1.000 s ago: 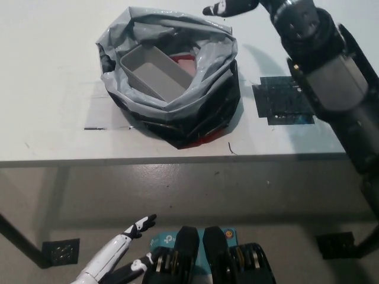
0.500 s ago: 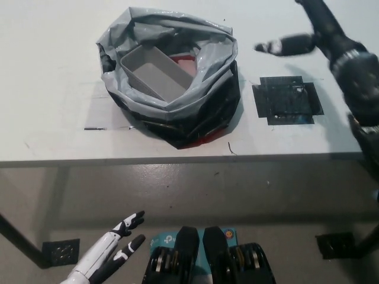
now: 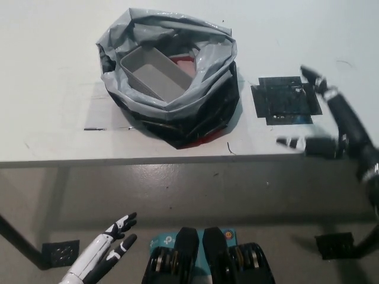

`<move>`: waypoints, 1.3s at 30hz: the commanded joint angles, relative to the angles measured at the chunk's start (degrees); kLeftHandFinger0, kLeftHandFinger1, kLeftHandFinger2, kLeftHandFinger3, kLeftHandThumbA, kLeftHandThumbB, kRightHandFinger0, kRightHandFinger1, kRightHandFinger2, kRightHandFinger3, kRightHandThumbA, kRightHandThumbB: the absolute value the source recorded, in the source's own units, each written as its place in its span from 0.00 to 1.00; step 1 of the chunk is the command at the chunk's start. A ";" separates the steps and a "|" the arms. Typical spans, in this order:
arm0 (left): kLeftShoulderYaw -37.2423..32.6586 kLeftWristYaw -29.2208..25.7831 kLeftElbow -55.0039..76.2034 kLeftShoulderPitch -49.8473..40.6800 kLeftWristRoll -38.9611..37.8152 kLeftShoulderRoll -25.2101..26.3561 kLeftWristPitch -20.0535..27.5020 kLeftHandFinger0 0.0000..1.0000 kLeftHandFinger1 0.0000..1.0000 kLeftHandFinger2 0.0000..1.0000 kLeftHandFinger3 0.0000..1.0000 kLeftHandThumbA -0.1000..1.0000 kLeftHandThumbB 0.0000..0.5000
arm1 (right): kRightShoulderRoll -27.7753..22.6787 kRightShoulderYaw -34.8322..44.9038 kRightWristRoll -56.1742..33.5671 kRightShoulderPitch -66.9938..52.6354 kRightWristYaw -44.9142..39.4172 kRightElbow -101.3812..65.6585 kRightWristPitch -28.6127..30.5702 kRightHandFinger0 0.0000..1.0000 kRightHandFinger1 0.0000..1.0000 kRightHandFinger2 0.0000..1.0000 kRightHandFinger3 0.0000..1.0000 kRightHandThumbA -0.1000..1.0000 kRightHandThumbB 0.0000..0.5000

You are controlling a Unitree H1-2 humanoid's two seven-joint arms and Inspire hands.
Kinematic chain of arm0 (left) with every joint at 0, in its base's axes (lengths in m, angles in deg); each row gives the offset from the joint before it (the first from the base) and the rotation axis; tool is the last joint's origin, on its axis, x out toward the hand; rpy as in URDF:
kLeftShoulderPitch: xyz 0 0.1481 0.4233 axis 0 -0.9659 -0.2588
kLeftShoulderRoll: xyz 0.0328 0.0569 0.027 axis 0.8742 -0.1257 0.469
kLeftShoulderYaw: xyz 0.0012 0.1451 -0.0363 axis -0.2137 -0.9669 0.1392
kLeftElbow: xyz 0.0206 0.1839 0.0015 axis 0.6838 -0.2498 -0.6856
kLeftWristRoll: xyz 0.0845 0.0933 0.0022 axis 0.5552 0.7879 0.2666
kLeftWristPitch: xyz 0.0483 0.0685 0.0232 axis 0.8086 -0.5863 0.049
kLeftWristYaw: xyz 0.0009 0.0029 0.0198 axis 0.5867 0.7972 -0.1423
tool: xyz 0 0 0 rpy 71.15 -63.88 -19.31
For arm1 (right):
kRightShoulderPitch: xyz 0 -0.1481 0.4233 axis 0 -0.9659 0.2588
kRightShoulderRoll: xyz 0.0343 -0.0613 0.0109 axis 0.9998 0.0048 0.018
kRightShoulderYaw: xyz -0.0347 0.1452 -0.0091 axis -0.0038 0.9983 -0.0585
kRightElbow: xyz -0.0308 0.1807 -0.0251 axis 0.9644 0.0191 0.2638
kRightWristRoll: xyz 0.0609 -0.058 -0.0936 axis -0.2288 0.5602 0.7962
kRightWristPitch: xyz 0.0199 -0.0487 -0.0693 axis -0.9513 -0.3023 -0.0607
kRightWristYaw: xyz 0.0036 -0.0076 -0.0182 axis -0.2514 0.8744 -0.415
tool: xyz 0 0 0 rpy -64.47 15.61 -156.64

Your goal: Use the right hand to pick up a small rectangular container and put it into a plastic bag and lift the bag

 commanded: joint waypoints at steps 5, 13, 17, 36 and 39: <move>7.89 -5.63 2.04 6.75 -9.90 -3.31 7.21 1.00 1.00 1.00 1.00 1.00 0.61 | 8.18 -1.71 9.98 -10.33 3.73 -35.62 30.91 1.00 1.00 1.00 1.00 1.00 0.76; 8.79 -3.99 2.90 6.79 -10.06 -3.65 6.45 1.00 1.00 1.00 1.00 1.00 0.55 | 11.92 -3.93 11.50 -18.21 3.61 -31.01 33.39 1.00 1.00 1.00 1.00 1.00 0.67; 9.24 -3.68 2.50 6.97 -10.48 -3.86 7.18 1.00 1.00 1.00 1.00 1.00 0.55 | 12.37 -3.32 14.22 -20.19 4.92 -23.79 33.43 1.00 1.00 1.00 1.00 1.00 0.65; 11.75 -6.36 1.03 -2.89 -8.74 -7.70 15.06 1.00 1.00 1.00 1.00 1.00 0.58 | 14.26 -1.88 10.65 -26.56 6.50 5.81 38.09 1.00 1.00 1.00 1.00 1.00 0.72; 11.11 -6.94 -0.58 -4.97 -8.17 -8.49 17.15 1.00 1.00 1.00 1.00 1.00 0.59 | 13.70 -1.73 10.16 -28.54 5.56 6.98 38.43 1.00 1.00 1.00 1.00 1.00 0.77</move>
